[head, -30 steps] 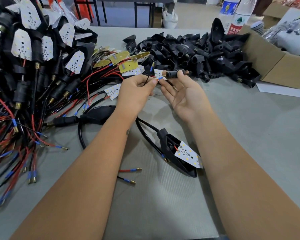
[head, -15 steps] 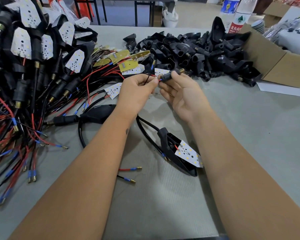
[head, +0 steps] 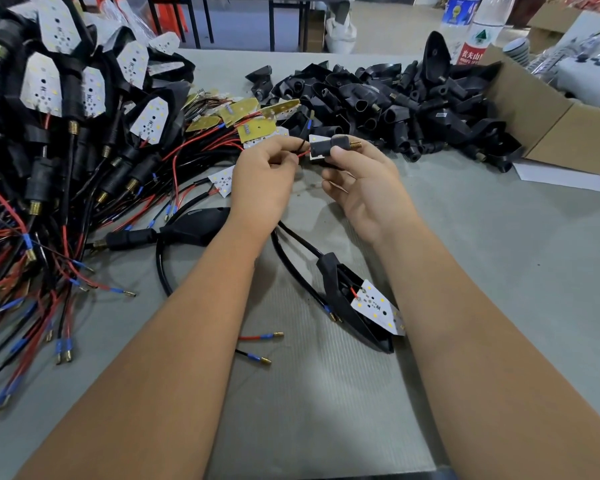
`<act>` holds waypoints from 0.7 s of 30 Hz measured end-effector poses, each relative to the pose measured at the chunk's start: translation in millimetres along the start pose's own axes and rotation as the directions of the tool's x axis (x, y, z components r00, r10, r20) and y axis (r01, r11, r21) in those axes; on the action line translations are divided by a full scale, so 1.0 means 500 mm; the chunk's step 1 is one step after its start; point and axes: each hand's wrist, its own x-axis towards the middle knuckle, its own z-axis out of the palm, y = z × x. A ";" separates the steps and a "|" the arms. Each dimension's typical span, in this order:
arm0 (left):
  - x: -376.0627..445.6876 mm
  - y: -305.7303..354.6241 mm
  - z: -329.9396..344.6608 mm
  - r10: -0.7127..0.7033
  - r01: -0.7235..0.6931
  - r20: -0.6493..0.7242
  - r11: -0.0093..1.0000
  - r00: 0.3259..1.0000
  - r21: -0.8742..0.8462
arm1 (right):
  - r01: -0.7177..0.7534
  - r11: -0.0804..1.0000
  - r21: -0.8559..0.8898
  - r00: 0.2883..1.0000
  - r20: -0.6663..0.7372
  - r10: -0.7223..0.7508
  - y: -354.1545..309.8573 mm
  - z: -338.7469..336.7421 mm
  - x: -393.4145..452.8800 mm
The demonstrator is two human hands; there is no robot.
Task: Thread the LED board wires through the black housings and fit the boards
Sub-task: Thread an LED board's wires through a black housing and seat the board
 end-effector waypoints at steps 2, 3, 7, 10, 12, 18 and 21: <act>0.000 0.001 -0.005 0.028 -0.028 -0.015 1.000 0.999 -0.002 | 0.001 1.000 0.011 1.000 -0.014 0.000 0.000 0.001 0.000; 0.001 0.002 -0.005 0.018 -0.018 -0.022 1.000 1.000 -0.024 | -0.001 1.000 0.018 1.000 -0.023 0.001 0.000 0.001 0.001; 0.010 0.011 0.000 -0.207 0.184 -0.045 0.936 0.977 -0.300 | -0.009 1.000 0.021 0.999 -0.050 0.010 -0.001 0.003 0.003; 0.014 0.010 -0.003 -0.274 0.236 -0.021 0.862 0.961 -0.449 | -0.008 1.000 0.016 0.999 -0.050 0.008 0.001 0.003 0.004; 0.013 0.008 -0.006 -0.267 0.225 -0.024 0.855 0.963 -0.467 | -0.007 1.000 0.008 0.999 -0.047 0.007 0.002 0.004 0.003; 0.003 0.002 -0.002 -0.157 0.165 0.054 0.899 0.986 -0.405 | 0.004 1.000 -0.026 0.999 -0.034 -0.005 0.002 0.004 0.002; 0.003 0.005 0.005 -0.178 0.189 0.064 0.905 0.982 -0.382 | 0.005 0.997 -0.077 1.000 -0.026 -0.007 0.006 0.006 0.002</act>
